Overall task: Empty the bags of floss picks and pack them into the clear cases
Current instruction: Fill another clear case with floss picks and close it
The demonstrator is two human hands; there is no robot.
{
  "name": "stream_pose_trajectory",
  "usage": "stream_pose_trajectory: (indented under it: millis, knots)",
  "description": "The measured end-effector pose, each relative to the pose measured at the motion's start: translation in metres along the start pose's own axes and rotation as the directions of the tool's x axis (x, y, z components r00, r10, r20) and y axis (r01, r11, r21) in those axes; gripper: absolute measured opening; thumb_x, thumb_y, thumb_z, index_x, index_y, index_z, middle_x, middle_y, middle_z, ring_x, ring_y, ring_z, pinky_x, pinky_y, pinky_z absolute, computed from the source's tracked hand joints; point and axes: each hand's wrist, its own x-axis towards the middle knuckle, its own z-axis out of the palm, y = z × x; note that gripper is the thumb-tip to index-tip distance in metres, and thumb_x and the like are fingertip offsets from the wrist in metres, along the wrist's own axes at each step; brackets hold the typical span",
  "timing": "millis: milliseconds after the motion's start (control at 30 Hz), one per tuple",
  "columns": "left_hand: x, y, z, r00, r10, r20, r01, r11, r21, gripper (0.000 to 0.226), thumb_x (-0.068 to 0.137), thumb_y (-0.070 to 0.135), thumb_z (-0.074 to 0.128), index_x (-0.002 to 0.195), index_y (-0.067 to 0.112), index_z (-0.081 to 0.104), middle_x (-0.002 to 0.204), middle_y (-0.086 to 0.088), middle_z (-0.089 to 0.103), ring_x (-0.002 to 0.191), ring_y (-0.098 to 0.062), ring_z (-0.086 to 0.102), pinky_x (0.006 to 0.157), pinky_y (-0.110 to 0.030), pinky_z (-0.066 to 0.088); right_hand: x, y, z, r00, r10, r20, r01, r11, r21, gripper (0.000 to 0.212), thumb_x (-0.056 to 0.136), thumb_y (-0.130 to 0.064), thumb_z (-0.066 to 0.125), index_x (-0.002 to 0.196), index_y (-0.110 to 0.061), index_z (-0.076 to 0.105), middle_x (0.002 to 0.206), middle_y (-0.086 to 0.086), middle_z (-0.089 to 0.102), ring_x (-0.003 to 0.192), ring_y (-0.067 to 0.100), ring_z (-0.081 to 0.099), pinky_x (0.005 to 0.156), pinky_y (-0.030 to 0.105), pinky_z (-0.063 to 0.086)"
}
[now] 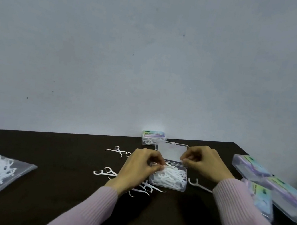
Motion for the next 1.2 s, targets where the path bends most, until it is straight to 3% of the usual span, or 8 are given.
stream_pose_trajectory:
  millis: [167, 367, 500, 667, 800, 933, 1033, 1200]
  knots:
    - [0.005, 0.003, 0.008, 1.0, -0.004, 0.007, 0.004, 1.0, -0.026, 0.005, 0.078, 0.027, 0.074, 0.083, 0.027, 0.072, 0.08, 0.015, 0.068, 0.074, 0.005, 0.058, 0.067, -0.013, 0.04, 0.001, 0.01, -0.014, 0.982, 0.172, 0.078, -0.155, 0.97, -0.188, 0.018, 0.081, -0.01, 0.064, 0.074, -0.025, 0.058, 0.084, -0.006, 0.061, 0.081, 0.007, 0.058, 0.078, 0.02, 0.05]
    - [0.013, 0.007, 0.012, 1.0, -0.01, -0.029, 0.008, 0.996, -0.088, 0.005, 0.079, 0.022, 0.074, 0.079, 0.026, 0.071, 0.078, 0.015, 0.068, 0.075, 0.004, 0.058, 0.069, -0.013, 0.042, -0.007, 0.015, -0.016, 0.85, 0.494, 0.182, -0.369, 0.806, -0.463, 0.033, 0.086, -0.01, 0.061, 0.118, -0.01, 0.052, 0.122, 0.008, 0.055, 0.113, 0.021, 0.054, 0.101, 0.033, 0.044]
    - [0.017, 0.014, 0.014, 0.999, -0.028, -0.027, 0.023, 0.982, -0.187, 0.008, 0.078, 0.021, 0.075, 0.076, 0.028, 0.071, 0.076, 0.015, 0.068, 0.073, 0.005, 0.058, 0.066, -0.009, 0.041, -0.006, 0.018, -0.015, 0.857, 0.49, 0.159, -0.378, 0.808, -0.452, 0.032, 0.083, -0.01, 0.065, 0.112, -0.01, 0.054, 0.117, 0.009, 0.059, 0.108, 0.022, 0.057, 0.099, 0.036, 0.046]
    - [0.016, 0.009, 0.019, 0.995, -0.015, 0.102, 0.022, 0.997, -0.072, 0.004, 0.08, 0.025, 0.073, 0.084, 0.027, 0.074, 0.085, 0.014, 0.07, 0.086, 0.002, 0.061, 0.082, -0.023, 0.049, -0.005, 0.018, -0.01, 0.863, 0.464, 0.199, -0.336, 0.823, -0.458, 0.026, 0.086, -0.012, 0.062, 0.111, -0.01, 0.052, 0.117, 0.009, 0.058, 0.109, 0.02, 0.056, 0.099, 0.034, 0.046]
    - [0.014, 0.008, 0.009, 0.989, -0.009, 0.146, 0.023, 0.995, -0.098, 0.011, 0.079, 0.021, 0.074, 0.09, 0.025, 0.075, 0.083, 0.017, 0.067, 0.083, 0.007, 0.059, 0.075, -0.009, 0.041, -0.004, 0.017, -0.006, 0.877, 0.417, 0.24, -0.294, 0.859, -0.419, 0.024, 0.092, -0.015, 0.054, 0.115, -0.007, 0.054, 0.12, 0.009, 0.058, 0.11, 0.019, 0.056, 0.097, 0.026, 0.044]
    - [0.009, 0.0, 0.001, 0.979, -0.018, 0.205, 0.039, 0.994, -0.099, 0.018, 0.079, 0.022, 0.074, 0.096, 0.028, 0.074, 0.104, 0.011, 0.067, 0.099, 0.0, 0.058, 0.085, -0.016, 0.044, -0.001, 0.014, -0.008, 0.924, 0.318, 0.211, -0.249, 0.922, -0.296, 0.008, 0.093, -0.011, 0.051, 0.093, -0.012, 0.059, 0.101, 0.007, 0.064, 0.089, 0.012, 0.057, 0.077, 0.018, 0.043]
    - [0.005, -0.006, -0.006, 0.967, -0.052, 0.248, 0.1, 0.977, -0.189, 0.022, 0.081, 0.016, 0.072, 0.1, 0.027, 0.072, 0.104, 0.015, 0.068, 0.1, 0.003, 0.059, 0.086, -0.009, 0.045, 0.0, 0.015, -0.007, 0.965, 0.229, 0.126, -0.197, 0.954, -0.226, 0.017, 0.089, -0.012, 0.056, 0.077, -0.022, 0.053, 0.087, 0.0, 0.062, 0.081, 0.011, 0.059, 0.078, 0.022, 0.048]
    - [0.001, -0.012, -0.004, 0.995, -0.088, 0.052, 0.101, 0.94, -0.326, 0.022, 0.083, 0.006, 0.068, 0.1, 0.021, 0.071, 0.099, 0.009, 0.071, 0.095, -0.003, 0.065, 0.087, -0.02, 0.051, -0.002, 0.008, -0.011, 0.994, 0.08, 0.072, -0.073, 0.993, -0.093, 0.012, 0.083, -0.014, 0.064, 0.076, -0.022, 0.06, 0.076, -0.004, 0.063, 0.071, 0.006, 0.059, 0.069, 0.017, 0.049]
